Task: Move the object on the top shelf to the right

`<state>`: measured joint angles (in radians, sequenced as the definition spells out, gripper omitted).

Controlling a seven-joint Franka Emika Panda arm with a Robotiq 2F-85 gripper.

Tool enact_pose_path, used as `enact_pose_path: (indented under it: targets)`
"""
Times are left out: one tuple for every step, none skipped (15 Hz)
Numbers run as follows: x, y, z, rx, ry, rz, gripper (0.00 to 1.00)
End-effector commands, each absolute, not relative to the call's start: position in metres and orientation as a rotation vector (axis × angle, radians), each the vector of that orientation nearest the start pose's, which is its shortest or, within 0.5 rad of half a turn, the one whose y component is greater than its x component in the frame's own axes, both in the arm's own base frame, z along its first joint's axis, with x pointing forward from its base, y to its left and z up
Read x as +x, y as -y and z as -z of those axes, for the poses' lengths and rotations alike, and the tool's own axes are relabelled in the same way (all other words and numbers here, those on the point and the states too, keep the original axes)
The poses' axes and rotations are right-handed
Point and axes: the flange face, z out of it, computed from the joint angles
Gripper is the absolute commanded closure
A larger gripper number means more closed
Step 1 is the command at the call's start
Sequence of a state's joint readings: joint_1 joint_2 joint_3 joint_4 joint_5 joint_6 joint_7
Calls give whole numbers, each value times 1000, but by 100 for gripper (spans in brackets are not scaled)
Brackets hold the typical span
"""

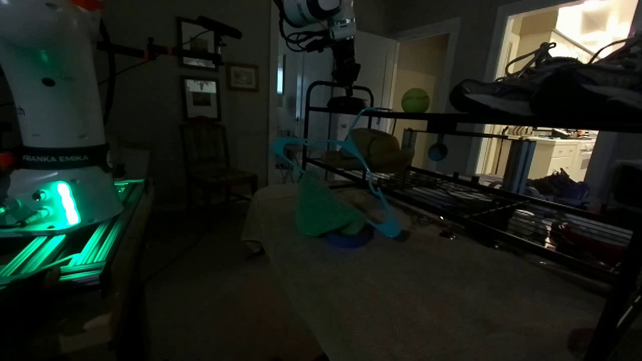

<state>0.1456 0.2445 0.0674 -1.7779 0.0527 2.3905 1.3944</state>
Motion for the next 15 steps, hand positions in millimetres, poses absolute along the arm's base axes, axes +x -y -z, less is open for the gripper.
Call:
enact_pose_path:
  targets:
    - [649,-132,-441,-2334,-1653,326,100]
    - [648,-132,-440,-2343,-1652,328,100]
    - [647,-131,-438,-2352,-1653,330,100]
    - [647,-130,-436,-2363,-1650,342,100]
    - [646,-128,-433,-2375,-1650,348,100]
    - [646,-127,-431,-2386,-1652,350,100]
    - [645,-125,-428,-2399,-1652,345,100]
    - [644,-124,-425,-2408,-1653,355,100]
    - [644,-122,-422,-2421,-1649,358,100]
    - [643,-120,-419,-2432,-1649,348,100]
    - [642,-118,-416,-2440,-1645,349,100]
    - [642,-116,-414,-2446,-1646,351,100]
    - [641,-115,-412,-2453,-1646,341,100]
    - [640,-112,-409,-2459,-1646,336,100]
    - [639,-111,-408,-2467,-1643,334,100]
